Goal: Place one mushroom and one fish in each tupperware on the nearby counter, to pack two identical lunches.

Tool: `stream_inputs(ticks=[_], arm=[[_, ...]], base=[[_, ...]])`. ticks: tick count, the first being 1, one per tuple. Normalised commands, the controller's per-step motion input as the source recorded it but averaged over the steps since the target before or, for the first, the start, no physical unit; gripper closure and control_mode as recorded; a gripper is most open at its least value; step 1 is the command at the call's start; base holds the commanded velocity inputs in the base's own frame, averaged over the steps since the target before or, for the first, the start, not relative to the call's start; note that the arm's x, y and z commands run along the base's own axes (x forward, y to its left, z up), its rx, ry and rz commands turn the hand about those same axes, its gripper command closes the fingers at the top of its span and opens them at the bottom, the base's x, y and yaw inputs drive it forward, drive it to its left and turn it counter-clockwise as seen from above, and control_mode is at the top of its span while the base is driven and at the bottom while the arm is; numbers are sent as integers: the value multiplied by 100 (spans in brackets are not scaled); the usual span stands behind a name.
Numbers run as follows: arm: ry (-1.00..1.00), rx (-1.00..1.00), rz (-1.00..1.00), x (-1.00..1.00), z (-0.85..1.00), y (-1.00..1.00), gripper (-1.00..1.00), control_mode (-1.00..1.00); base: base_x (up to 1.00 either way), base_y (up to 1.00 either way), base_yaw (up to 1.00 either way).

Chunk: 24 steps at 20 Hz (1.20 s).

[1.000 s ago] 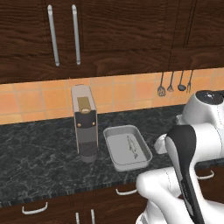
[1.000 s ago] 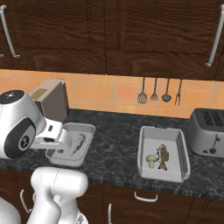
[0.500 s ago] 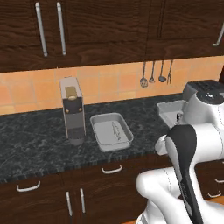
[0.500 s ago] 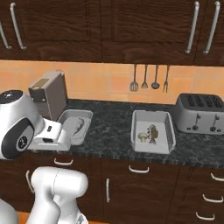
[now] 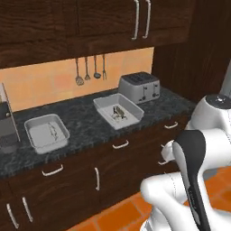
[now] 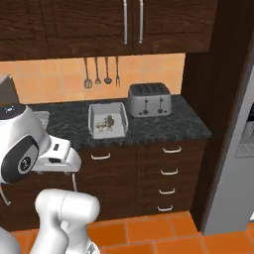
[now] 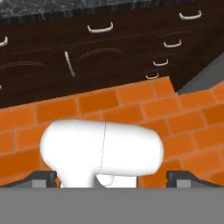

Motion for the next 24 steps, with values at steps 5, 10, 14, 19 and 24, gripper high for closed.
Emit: stream_inputs(ticks=[5,10,14,19,24], arm=[[0,0,0,0,0,0,-100,100],[0,0,0,0,0,0,-100,100],[0,0,0,0,0,0,-100,100],[0,0,0,0,0,0,-100,100],[0,0,0,0,0,0,-100,100]], base=[[9,-98,-51],[12,-100,-40],[47,-100,-24],[60,-100,35],[43,-100,36]])
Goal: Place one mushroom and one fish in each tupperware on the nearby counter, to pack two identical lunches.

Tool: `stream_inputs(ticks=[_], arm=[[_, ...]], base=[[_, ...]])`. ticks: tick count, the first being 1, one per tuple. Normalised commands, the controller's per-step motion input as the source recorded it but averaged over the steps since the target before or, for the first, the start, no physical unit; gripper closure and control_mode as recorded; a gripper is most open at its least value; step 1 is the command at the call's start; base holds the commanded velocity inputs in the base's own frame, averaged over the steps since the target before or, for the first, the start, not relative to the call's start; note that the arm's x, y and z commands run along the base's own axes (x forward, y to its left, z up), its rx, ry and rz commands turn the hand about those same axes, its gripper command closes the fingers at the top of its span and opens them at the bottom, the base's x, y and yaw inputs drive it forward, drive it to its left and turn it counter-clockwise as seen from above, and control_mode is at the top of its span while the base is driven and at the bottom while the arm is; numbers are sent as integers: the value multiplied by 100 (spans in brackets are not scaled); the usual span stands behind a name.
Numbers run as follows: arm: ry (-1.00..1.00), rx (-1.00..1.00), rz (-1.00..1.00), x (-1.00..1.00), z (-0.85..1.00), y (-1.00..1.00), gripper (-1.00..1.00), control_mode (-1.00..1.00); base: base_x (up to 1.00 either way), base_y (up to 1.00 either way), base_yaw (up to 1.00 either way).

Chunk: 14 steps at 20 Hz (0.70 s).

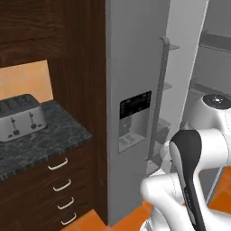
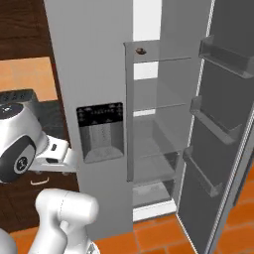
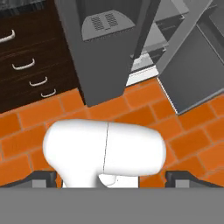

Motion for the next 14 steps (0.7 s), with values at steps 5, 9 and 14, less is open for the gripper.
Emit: stream_inputs(ticks=[5,9,14], arm=[[0,0,0,0,0,0,-100,100],[0,0,0,0,0,0,-100,100],[0,0,0,0,0,0,-100,100]], base=[[42,-100,35],[47,-89,30],[69,-4,18]])
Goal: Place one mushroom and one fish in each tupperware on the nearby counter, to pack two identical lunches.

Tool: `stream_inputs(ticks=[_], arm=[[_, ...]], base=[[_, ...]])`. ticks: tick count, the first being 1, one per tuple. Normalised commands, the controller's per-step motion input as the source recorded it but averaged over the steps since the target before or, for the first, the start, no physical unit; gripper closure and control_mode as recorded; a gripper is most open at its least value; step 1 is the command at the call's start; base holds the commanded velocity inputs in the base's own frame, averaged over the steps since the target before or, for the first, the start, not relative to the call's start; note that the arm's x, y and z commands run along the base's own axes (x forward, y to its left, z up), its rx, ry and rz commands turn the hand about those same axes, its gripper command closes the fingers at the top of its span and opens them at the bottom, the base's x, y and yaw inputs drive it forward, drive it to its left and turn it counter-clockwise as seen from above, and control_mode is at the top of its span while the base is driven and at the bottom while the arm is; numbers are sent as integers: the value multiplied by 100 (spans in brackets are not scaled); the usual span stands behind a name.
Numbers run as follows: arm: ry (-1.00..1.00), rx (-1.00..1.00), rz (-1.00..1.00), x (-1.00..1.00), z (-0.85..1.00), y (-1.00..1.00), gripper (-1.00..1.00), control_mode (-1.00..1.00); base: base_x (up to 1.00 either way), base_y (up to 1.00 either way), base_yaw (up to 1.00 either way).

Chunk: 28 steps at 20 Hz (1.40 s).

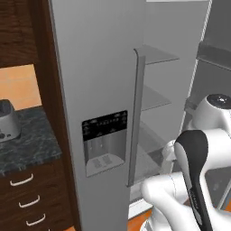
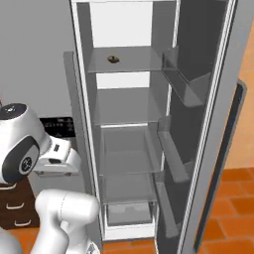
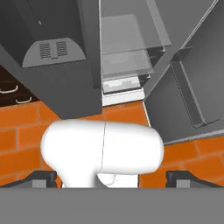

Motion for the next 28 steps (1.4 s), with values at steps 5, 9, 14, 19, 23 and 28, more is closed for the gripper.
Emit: stream_inputs(ticks=[5,9,14,19,23,28], arm=[[0,0,0,0,0,0,-100,100],[0,0,0,0,0,0,-100,100],[0,0,0,0,0,0,-100,100],[0,0,0,0,0,0,-100,100],[0,0,0,0,0,0,-100,100],[0,0,0,0,0,0,-100,100]], base=[[68,-3,19],[27,-53,26],[0,-77,23],[1,-7,2],[13,-7,2],[4,-1,1]])
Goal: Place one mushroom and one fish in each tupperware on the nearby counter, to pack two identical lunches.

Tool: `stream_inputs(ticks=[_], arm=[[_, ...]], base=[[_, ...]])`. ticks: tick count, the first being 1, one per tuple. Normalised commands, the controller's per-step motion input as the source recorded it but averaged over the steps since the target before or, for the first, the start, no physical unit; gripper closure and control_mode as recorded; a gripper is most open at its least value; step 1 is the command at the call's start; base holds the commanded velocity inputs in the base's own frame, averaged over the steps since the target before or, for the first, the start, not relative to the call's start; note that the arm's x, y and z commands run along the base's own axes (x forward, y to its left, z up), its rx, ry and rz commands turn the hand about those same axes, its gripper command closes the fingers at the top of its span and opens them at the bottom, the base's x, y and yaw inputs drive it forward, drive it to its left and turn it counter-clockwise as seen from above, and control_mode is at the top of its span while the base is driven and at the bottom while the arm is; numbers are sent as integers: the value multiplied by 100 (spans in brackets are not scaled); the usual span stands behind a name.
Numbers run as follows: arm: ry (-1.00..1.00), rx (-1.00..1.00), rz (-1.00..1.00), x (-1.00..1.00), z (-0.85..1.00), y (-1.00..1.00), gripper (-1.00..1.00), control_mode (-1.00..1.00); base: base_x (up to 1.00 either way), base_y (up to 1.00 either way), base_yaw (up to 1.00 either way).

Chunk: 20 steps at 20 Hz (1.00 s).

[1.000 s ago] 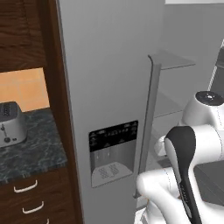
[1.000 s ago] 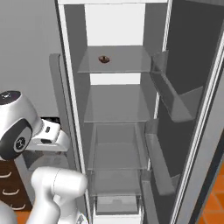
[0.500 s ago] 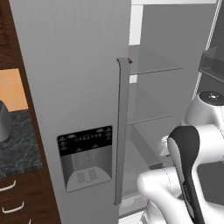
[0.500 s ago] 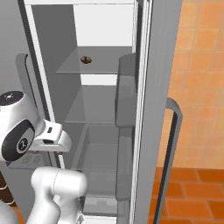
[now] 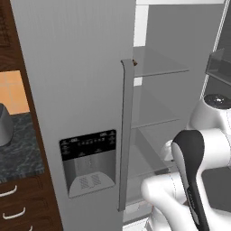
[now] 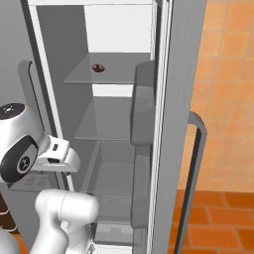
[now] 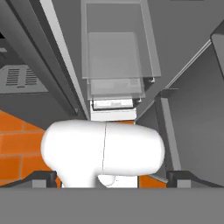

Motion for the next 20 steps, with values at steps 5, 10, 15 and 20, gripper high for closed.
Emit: stream_inputs(ticks=[5,10,15,20], arm=[[-3,0,0,0,8,-2,-100,-100],[-28,0,6,0,85,-11,-100,-100],[-26,-7,17,7,93,-4,-100,-100],[-18,-1,32,41,66,0,-100,-100]], base=[[0,0,0],[0,0,0],[0,0,0],[0,0,0]])
